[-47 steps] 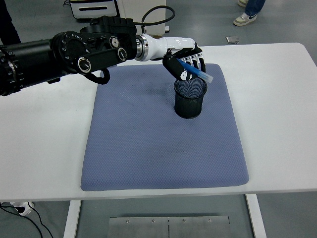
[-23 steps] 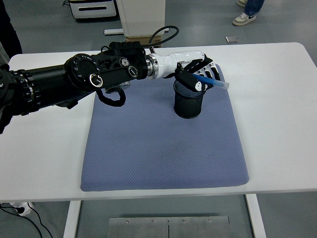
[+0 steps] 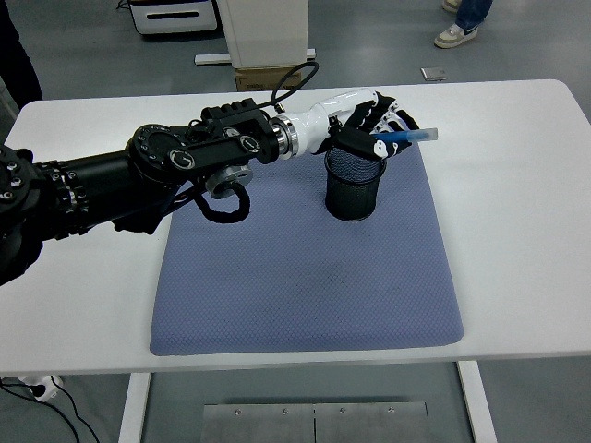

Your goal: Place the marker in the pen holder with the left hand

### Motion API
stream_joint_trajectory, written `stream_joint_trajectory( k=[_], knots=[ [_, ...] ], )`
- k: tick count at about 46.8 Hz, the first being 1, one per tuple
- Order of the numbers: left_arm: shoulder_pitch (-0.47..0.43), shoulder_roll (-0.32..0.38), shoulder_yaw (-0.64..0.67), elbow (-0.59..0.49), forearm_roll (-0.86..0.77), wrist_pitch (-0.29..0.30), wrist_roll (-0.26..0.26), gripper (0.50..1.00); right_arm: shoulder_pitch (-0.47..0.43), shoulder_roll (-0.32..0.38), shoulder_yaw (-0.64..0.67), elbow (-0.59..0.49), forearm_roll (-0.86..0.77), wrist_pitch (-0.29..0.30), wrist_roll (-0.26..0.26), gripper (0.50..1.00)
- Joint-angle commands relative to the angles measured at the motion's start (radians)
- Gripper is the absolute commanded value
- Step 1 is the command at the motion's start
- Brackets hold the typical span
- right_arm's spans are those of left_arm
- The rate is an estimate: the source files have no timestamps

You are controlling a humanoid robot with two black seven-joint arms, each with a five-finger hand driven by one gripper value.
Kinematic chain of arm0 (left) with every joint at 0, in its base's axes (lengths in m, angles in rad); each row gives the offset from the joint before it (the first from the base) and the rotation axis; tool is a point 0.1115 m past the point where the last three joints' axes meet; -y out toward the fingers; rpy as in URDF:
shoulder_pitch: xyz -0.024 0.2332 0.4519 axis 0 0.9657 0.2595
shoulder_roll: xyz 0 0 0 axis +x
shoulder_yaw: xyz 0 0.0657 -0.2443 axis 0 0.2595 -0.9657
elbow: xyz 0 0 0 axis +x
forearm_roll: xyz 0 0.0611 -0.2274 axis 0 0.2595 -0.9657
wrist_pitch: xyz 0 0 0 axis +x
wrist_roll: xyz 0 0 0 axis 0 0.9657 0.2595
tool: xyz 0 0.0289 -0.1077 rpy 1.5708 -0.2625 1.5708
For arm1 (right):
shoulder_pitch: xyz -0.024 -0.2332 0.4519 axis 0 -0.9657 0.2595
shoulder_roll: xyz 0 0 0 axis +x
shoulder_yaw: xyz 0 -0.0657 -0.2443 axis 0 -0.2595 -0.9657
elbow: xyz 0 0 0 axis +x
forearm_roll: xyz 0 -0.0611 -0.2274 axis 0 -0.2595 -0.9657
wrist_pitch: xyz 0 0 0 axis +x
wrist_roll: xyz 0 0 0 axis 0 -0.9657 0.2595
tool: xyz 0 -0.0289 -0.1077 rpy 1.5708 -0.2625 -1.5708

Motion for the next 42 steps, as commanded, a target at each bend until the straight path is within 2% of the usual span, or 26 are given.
stream_joint_trajectory(
  k=[1, 12, 18, 20, 35, 42],
  knots=[
    [0.016, 0.0, -0.005, 0.0, -0.037, 0.012, -0.003, 0.5, 0.0, 0.0, 0.0, 0.0, 0.0, 0.0, 0.0, 1.0],
    [0.03, 0.0, -0.019, 0.0, -0.104, 0.015, -0.018, 0.5, 0.0, 0.0, 0.0, 0.0, 0.0, 0.0, 0.0, 1.0],
    [0.036, 0.0, -0.02, 0.0, -0.109, 0.026, -0.018, 0.552, 0.0, 0.0, 0.0, 0.0, 0.0, 0.0, 0.0, 1.0],
    [0.037, 0.0, -0.025, 0.0, -0.109, 0.026, -0.018, 0.584, 0.0, 0.0, 0.0, 0.0, 0.0, 0.0, 0.0, 1.0],
    [0.057, 0.0, -0.037, -0.002, -0.124, 0.028, -0.037, 0.601, 0.0, 0.0, 0.0, 0.0, 0.0, 0.0, 0.0, 1.0],
    [0.059, 0.0, -0.039, 0.0, -0.129, 0.028, -0.037, 0.689, 0.0, 0.0, 0.0, 0.0, 0.0, 0.0, 0.0, 1.0]
  ],
)
